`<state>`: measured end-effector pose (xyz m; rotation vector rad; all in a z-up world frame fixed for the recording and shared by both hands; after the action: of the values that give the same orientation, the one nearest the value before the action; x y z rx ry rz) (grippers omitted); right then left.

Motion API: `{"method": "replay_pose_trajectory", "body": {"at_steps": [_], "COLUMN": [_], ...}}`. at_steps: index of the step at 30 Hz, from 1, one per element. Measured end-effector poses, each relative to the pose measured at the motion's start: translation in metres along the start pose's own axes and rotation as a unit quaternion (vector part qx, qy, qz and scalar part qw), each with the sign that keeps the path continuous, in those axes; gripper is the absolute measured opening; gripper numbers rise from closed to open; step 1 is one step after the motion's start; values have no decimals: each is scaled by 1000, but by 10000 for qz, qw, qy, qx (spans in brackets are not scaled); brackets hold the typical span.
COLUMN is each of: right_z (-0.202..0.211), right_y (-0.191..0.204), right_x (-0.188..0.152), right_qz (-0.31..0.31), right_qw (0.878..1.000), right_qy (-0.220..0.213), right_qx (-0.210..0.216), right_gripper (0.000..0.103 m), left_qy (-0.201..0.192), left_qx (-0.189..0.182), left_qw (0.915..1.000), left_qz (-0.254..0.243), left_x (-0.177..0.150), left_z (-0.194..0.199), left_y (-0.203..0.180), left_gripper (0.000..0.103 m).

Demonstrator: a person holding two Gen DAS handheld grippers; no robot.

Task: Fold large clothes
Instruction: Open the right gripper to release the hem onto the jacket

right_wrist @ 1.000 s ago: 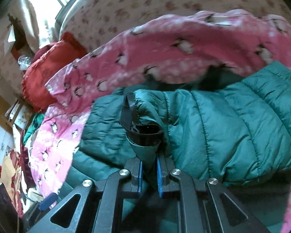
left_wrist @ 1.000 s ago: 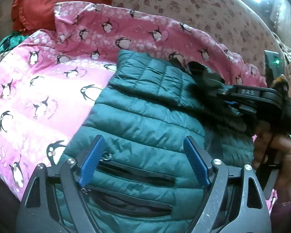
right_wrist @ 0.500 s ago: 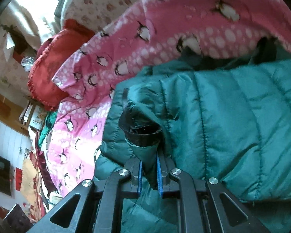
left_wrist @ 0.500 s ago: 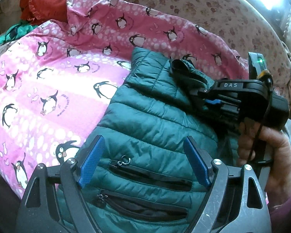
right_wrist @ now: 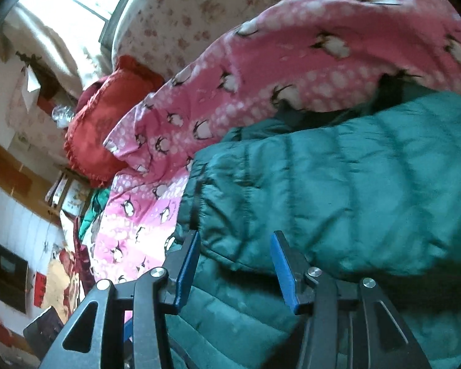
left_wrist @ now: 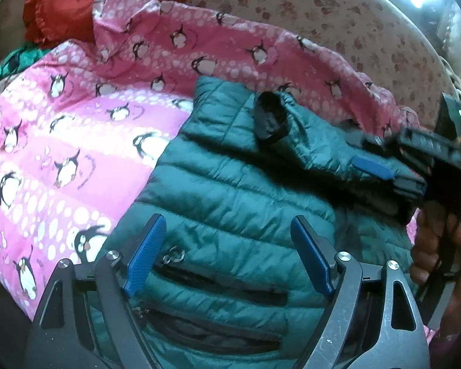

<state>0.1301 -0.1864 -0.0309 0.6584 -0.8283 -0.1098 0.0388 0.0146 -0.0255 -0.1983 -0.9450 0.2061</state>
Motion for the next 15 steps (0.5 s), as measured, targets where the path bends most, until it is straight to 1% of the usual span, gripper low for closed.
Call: {"method": "replay_pose_trajectory", "body": {"at_steps": [3, 5, 8, 11, 13, 15], "right_z": [25, 43, 70, 98, 115, 132], "right_y": [-17, -29, -48, -69, -83, -99], "right_x": [6, 9, 13, 12, 11, 9], "right_qz": [98, 80, -15, -126, -224, -372], "right_qw": [9990, 9980, 9964, 9941, 9924, 9901], "right_qy": [-267, -415, -602, -770, -855, -934], "right_qx": [-354, -464, -591, -749, -856, -977], "right_gripper": [45, 45, 45, 45, 45, 45], "left_qy": [-118, -196, 16, 39, 83, 246], "left_qx": [-79, -140, -205, -199, -246, -324], "left_qw": [9999, 9996, 9998, 9995, 9992, 9986], "left_qz": [-89, -131, -10, 238, 312, 348], "left_x": [9, 19, 31, 41, 46, 46], "left_z": [-6, -16, -41, -63, -78, -95], "left_y": [-8, -13, -19, -24, -30, -37], "left_gripper": [83, 83, 83, 83, 83, 83]}}
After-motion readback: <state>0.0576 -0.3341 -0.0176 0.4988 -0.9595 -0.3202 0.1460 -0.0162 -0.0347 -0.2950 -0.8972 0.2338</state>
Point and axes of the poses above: each gripper's, at about its wrist camera, not at the fingertips, and z roughly against the way its jaws point, y to its left, x to its top, the point moved 3 cm from there along -z, roughly the way its jaws point, and after that the axes turned 15 degrees about -y, right-handed, at the moved point
